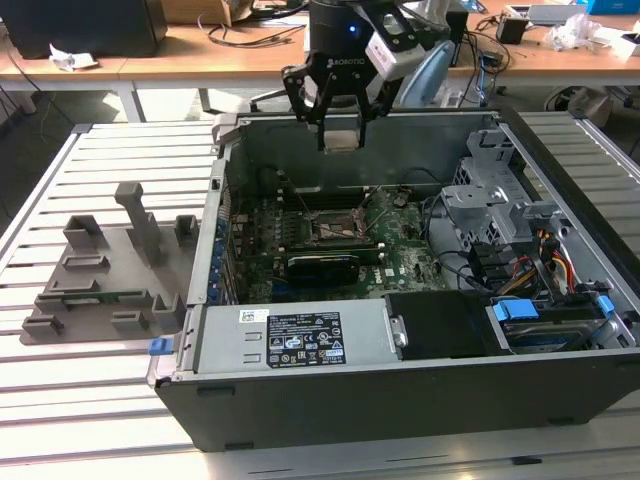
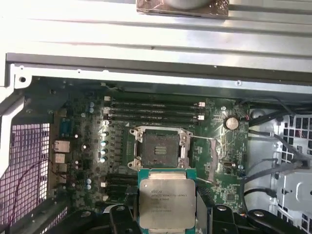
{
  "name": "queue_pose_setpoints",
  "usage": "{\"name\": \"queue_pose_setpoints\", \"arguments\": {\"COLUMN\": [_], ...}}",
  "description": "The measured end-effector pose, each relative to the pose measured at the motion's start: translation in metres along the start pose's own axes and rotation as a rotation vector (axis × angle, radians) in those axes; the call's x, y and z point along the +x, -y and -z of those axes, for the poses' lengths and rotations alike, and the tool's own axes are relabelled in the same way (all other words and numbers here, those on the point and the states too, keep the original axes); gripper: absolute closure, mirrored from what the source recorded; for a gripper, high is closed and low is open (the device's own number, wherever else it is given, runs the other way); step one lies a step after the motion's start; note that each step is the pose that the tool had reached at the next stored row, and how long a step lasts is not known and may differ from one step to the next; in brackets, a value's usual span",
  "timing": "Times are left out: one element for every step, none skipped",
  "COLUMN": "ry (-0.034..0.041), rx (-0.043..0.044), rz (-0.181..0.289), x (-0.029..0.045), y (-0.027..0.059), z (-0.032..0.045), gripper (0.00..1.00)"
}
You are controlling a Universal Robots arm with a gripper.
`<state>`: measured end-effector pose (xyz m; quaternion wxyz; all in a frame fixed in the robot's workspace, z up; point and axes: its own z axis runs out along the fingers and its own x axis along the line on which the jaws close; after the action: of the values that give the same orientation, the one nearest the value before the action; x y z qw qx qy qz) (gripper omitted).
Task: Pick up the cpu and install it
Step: 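Pick up the cpu and move it towards the insertion slot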
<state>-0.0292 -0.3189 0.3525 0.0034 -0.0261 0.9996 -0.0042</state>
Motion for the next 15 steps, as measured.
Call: {"name": "queue_pose_setpoints", "arguments": {"ry": [0.0001,0.0002,0.0002,0.0003,0.0002,0.0000,-0.0001,-0.0002,-0.0002,-0.0003,-0.0003,-0.0005,-0.0003,-0.0004,-0.0004], "rx": [-0.0001,-0.0002,0.0000,-0.0003,-0.0002,0.0007,0.0019,0.0023,0.0028,0.0035,0.0041,0.0046,0.0047,0.0050,0.0054], "rz": [0.000,0.000,0.000,0.000,0.000,0.000,0.000,0.000,0.000,0.000,0.000,0.000,0.000,0.000,0.000], "x": [0.0022,0.0037,0.0047,0.0047,0.0042,0.0023,-0.0045,-0.0083,-0.0114,-0.0132,-0.0141,-0.0149,-0.0150,-0.0150,-0.0150], "y": [-0.0051,-0.0084,-0.0131,-0.0135,-0.0135,-0.0134,-0.0131,-0.0129,-0.0128,-0.0127,-0.0127,-0.0126,-0.0127,-0.0127,-0.0127], "z": [-0.0025,-0.0043,-0.0078,-0.0115,-0.0138,-0.0156,-0.0185,-0.0202,-0.0221,-0.0244,-0.0263,-0.0290,-0.0331,-0.0357,-0.0377], "gripper": [0.45,0.45,0.45,0.45,0.45,0.45,0.45,0.45,0.45,0.45,0.45,0.45,0.45,0.45,0.45]}}
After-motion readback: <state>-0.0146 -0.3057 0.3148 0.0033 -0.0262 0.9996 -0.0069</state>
